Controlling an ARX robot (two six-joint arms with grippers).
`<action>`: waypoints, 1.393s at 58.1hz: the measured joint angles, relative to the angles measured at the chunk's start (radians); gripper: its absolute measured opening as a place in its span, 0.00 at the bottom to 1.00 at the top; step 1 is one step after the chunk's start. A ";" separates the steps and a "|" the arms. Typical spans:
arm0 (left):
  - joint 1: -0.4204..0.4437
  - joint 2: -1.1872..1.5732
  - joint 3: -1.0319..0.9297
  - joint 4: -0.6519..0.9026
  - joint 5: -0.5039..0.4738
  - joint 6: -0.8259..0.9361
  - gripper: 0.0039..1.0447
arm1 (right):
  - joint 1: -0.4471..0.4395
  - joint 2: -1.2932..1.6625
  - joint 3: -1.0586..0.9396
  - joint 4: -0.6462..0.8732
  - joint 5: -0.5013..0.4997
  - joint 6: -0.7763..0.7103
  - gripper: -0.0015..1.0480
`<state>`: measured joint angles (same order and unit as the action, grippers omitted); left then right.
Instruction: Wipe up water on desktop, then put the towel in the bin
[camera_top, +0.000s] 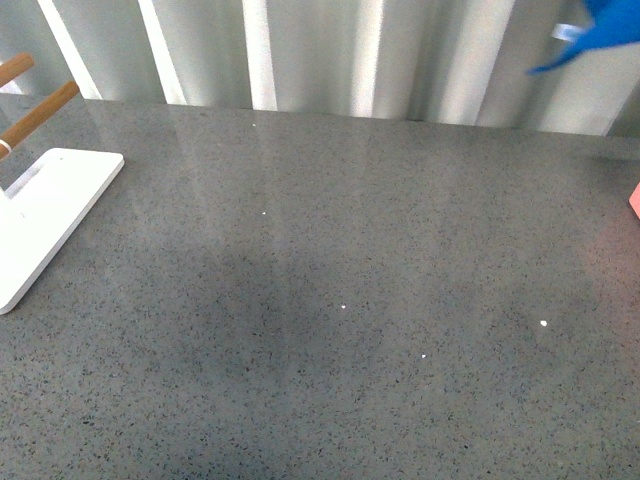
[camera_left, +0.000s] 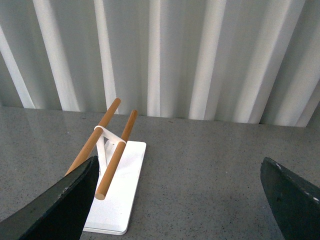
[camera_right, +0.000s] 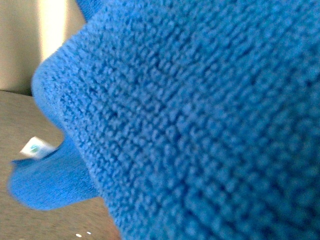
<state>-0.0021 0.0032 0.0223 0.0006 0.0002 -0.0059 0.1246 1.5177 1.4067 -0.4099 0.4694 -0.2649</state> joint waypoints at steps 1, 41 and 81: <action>0.000 0.000 0.000 0.000 0.000 0.000 0.94 | -0.004 -0.004 0.000 -0.011 0.011 0.003 0.03; 0.000 0.000 0.000 0.000 0.000 0.000 0.94 | -0.407 0.045 0.010 -0.470 -0.232 0.123 0.03; 0.000 0.000 0.000 0.000 0.000 0.000 0.94 | -0.476 0.173 0.039 -0.518 -0.311 0.365 0.03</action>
<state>-0.0021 0.0032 0.0223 0.0006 0.0002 -0.0059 -0.3511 1.6909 1.4456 -0.9276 0.1581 0.0998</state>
